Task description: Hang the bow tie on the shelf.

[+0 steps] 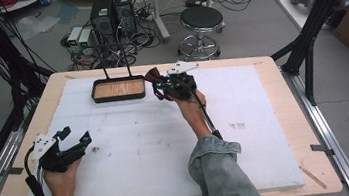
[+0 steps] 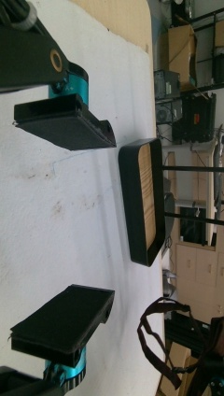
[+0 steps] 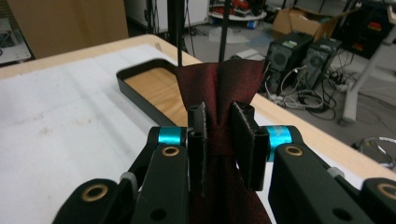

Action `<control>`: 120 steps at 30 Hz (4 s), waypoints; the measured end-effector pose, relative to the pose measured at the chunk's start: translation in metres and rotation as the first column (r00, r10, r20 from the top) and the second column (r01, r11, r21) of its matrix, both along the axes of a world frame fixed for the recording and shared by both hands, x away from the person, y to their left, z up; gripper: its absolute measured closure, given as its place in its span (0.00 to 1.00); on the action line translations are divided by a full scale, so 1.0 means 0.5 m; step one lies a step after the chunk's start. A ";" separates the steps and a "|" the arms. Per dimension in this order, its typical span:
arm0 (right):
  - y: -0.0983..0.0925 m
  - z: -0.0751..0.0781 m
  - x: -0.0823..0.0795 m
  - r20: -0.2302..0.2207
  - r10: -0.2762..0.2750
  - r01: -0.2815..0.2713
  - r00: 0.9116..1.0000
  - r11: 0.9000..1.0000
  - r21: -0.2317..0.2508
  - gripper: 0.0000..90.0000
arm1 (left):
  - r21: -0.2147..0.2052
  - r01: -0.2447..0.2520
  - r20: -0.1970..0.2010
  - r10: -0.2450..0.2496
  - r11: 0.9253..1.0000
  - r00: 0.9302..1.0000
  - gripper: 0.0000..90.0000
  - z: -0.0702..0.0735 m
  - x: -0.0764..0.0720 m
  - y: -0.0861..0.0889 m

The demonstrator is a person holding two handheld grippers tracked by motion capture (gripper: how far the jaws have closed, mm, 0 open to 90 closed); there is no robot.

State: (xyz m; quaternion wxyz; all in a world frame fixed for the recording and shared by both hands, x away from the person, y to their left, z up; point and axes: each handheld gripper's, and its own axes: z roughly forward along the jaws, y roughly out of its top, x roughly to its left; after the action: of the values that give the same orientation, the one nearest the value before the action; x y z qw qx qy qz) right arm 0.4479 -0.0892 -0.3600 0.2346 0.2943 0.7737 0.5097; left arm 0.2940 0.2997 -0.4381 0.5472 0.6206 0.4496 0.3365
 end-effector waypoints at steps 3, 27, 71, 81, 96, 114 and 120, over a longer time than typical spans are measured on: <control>0.015 0.011 0.004 0.011 0.014 -0.014 1.000 1.000 0.013 0.85 | -0.002 0.001 0.001 -0.001 1.000 1.000 0.25 0.000 0.000 0.000; 0.082 0.079 0.053 0.083 0.056 -0.066 0.995 0.990 0.126 0.85 | -0.005 0.007 0.000 -0.007 1.000 1.000 0.25 -0.002 0.001 0.000; 0.067 0.057 0.140 -0.010 -0.056 0.057 0.998 0.986 0.158 0.84 | -0.007 0.006 -0.004 -0.006 1.000 1.000 0.25 -0.003 -0.002 0.006; 0.074 0.037 0.147 -0.043 -0.040 0.046 0.998 0.989 0.138 0.83 | -0.009 0.007 -0.004 -0.007 1.000 1.000 0.25 -0.003 -0.002 0.006; 0.061 0.053 0.137 -0.032 -0.055 0.060 0.998 0.987 0.149 0.74 | -0.011 0.008 -0.005 -0.008 1.000 1.000 0.25 -0.003 -0.002 0.004; -0.015 0.131 0.088 0.050 -0.096 0.085 0.994 0.977 0.194 0.60 | -0.005 0.005 -0.002 -0.005 1.000 1.000 0.25 -0.003 -0.001 0.003; -0.059 0.156 0.069 0.068 -0.113 0.096 0.991 0.971 0.221 0.53 | -0.004 0.008 -0.003 -0.008 1.000 1.000 0.25 -0.004 0.002 0.000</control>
State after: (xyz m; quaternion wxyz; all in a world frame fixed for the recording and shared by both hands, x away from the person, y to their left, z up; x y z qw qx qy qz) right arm 0.4824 -0.1185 -0.2821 0.2583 0.3380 0.6868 0.5894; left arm 0.2950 0.2995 -0.4399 0.5493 0.6217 0.4486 0.3325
